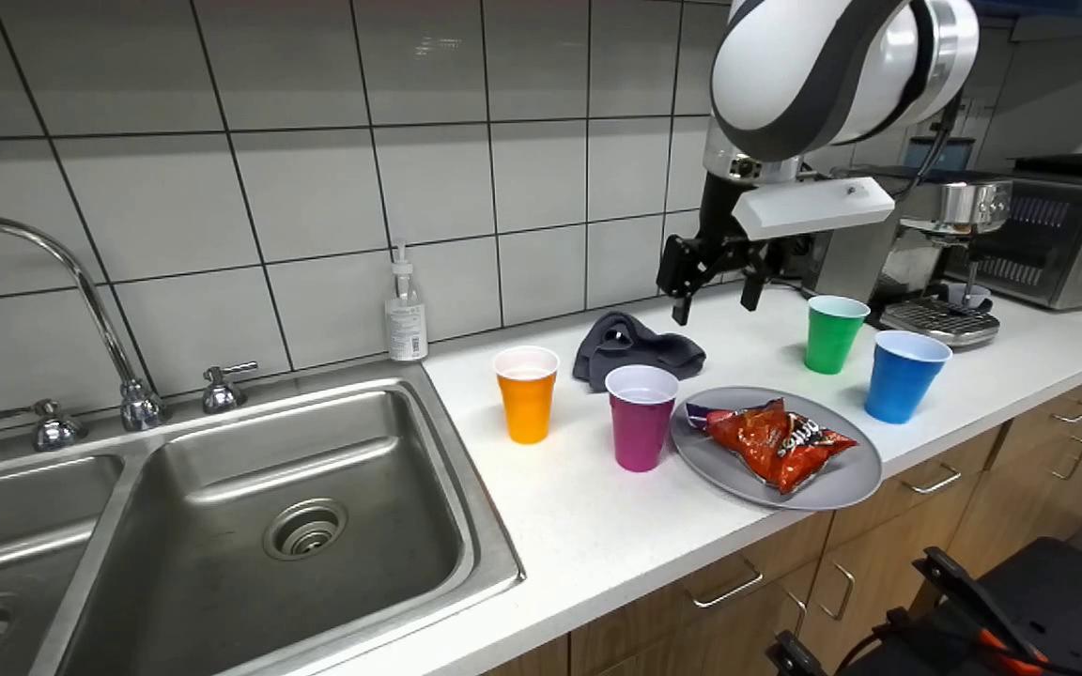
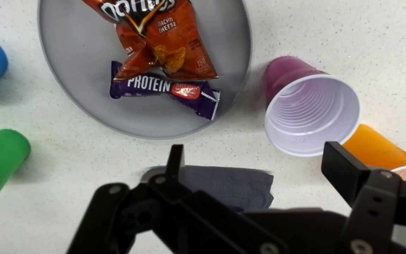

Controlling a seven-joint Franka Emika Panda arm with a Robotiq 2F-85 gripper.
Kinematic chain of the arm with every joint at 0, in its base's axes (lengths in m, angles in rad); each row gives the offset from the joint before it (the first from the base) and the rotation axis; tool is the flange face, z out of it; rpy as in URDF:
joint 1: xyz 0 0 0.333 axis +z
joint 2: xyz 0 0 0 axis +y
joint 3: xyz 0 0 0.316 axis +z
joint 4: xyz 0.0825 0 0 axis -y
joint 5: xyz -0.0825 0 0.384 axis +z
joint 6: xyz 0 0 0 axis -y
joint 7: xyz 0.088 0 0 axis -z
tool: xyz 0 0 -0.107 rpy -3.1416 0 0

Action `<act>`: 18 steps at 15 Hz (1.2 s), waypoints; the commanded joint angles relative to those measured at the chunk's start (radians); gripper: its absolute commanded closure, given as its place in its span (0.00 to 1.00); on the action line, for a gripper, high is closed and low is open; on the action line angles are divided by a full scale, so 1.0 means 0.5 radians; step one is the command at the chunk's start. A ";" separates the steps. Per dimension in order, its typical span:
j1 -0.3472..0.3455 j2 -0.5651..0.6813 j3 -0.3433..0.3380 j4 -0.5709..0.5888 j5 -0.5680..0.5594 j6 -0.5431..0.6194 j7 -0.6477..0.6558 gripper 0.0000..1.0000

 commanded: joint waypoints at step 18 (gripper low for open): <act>-0.083 0.261 -0.200 -0.041 -0.178 0.036 -0.172 0.00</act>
